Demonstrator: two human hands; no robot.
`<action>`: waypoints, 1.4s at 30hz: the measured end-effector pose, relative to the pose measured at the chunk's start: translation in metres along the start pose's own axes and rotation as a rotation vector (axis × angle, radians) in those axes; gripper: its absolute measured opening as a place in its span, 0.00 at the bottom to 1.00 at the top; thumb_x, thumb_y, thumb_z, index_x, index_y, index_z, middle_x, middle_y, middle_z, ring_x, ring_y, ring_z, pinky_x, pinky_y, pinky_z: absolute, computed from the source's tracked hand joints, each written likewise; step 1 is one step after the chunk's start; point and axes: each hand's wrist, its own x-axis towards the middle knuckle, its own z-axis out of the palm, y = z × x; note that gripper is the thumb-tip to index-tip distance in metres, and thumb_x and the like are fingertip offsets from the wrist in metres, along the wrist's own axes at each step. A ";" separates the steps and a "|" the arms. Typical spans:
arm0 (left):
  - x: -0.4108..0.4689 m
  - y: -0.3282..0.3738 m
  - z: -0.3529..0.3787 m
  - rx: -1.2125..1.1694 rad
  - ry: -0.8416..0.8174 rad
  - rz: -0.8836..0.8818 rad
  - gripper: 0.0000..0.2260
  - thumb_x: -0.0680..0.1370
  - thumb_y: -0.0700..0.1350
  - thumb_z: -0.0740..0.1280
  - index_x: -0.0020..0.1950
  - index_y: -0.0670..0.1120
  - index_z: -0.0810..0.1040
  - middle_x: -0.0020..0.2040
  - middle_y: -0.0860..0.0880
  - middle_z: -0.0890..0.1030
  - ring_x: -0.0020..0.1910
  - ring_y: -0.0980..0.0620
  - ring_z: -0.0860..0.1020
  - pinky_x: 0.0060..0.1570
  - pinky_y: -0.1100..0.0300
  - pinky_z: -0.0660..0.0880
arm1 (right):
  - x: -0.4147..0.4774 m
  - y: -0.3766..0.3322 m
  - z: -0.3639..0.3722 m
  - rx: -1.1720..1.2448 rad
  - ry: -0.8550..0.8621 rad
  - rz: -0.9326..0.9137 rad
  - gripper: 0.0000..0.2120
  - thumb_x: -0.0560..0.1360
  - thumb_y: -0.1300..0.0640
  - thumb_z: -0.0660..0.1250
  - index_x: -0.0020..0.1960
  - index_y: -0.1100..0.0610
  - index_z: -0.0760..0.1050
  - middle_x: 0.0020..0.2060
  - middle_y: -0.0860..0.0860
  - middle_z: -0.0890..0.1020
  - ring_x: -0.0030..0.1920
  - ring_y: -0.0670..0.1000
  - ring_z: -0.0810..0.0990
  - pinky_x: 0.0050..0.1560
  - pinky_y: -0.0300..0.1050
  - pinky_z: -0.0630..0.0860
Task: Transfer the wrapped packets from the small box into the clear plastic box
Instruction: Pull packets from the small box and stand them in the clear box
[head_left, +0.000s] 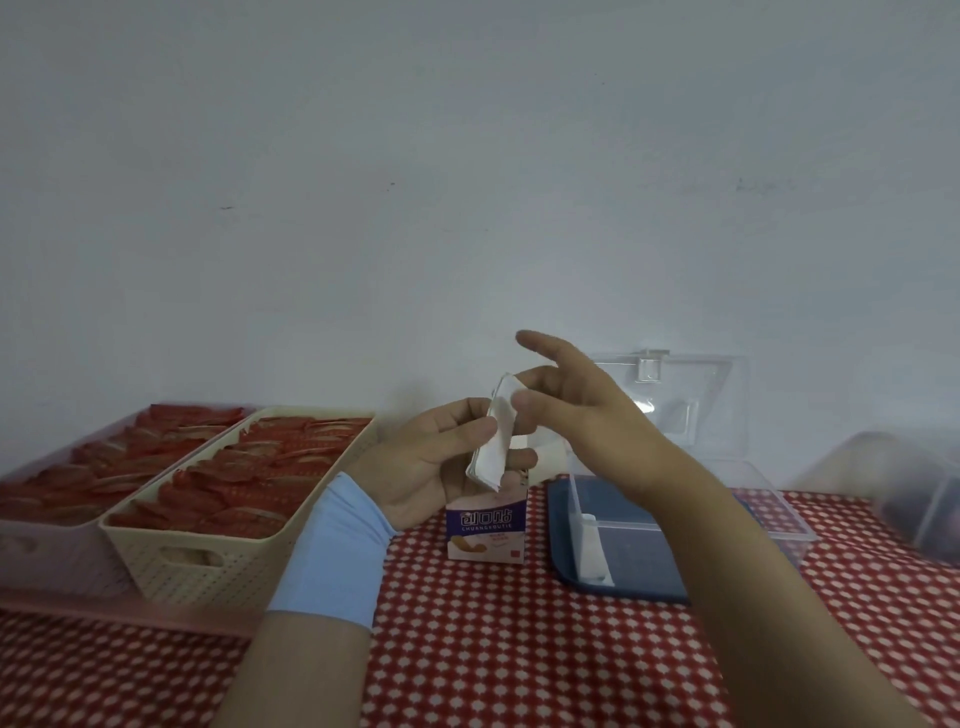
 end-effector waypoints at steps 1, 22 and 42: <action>0.000 0.000 0.001 0.007 -0.019 -0.010 0.16 0.76 0.41 0.64 0.62 0.37 0.72 0.53 0.43 0.85 0.46 0.47 0.85 0.45 0.51 0.84 | 0.000 -0.001 -0.003 -0.034 0.017 0.028 0.21 0.79 0.62 0.68 0.71 0.52 0.72 0.46 0.49 0.84 0.46 0.42 0.83 0.51 0.36 0.77; 0.017 -0.001 0.032 0.837 0.379 0.166 0.04 0.76 0.41 0.73 0.49 0.46 0.85 0.40 0.47 0.87 0.39 0.49 0.85 0.39 0.60 0.81 | -0.013 0.002 -0.025 0.052 0.088 0.252 0.08 0.77 0.61 0.71 0.39 0.57 0.82 0.36 0.53 0.85 0.39 0.50 0.84 0.51 0.51 0.82; 0.019 -0.032 0.046 1.770 0.553 0.158 0.26 0.70 0.56 0.75 0.65 0.55 0.71 0.63 0.52 0.70 0.64 0.50 0.67 0.60 0.58 0.66 | -0.028 0.022 -0.068 -0.233 0.239 0.386 0.06 0.77 0.63 0.70 0.46 0.67 0.80 0.40 0.57 0.86 0.38 0.49 0.87 0.43 0.44 0.85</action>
